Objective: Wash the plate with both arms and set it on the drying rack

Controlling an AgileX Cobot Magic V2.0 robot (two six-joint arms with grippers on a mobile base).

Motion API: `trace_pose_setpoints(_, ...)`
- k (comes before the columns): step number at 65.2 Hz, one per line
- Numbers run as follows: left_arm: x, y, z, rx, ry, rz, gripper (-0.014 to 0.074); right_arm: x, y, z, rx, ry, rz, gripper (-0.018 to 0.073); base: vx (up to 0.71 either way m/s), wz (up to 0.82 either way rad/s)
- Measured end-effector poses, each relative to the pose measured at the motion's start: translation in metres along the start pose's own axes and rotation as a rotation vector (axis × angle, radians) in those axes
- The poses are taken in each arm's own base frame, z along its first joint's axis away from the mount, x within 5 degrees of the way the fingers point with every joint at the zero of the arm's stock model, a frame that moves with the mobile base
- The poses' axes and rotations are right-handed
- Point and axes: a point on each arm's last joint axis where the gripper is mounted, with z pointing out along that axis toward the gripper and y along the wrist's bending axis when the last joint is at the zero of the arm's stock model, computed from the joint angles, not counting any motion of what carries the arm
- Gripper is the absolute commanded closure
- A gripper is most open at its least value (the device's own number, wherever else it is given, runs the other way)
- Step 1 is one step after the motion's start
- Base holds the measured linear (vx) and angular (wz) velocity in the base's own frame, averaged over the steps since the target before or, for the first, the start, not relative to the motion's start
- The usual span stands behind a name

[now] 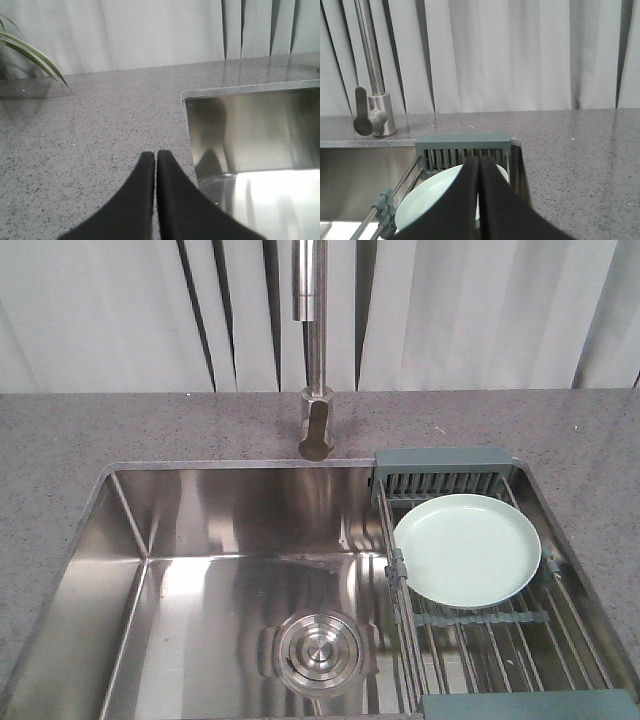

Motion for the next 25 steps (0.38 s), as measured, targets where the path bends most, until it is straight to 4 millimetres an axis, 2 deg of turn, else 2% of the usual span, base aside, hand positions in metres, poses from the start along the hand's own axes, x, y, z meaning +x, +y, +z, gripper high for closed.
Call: trace_pose_setpoints(25, 0.0, 0.0, 0.0, 0.0, 0.0, 0.0, 0.0603, 0.0, 0.0, 0.0, 0.0, 0.0, 0.002, 0.0566, 0.0, 0.0)
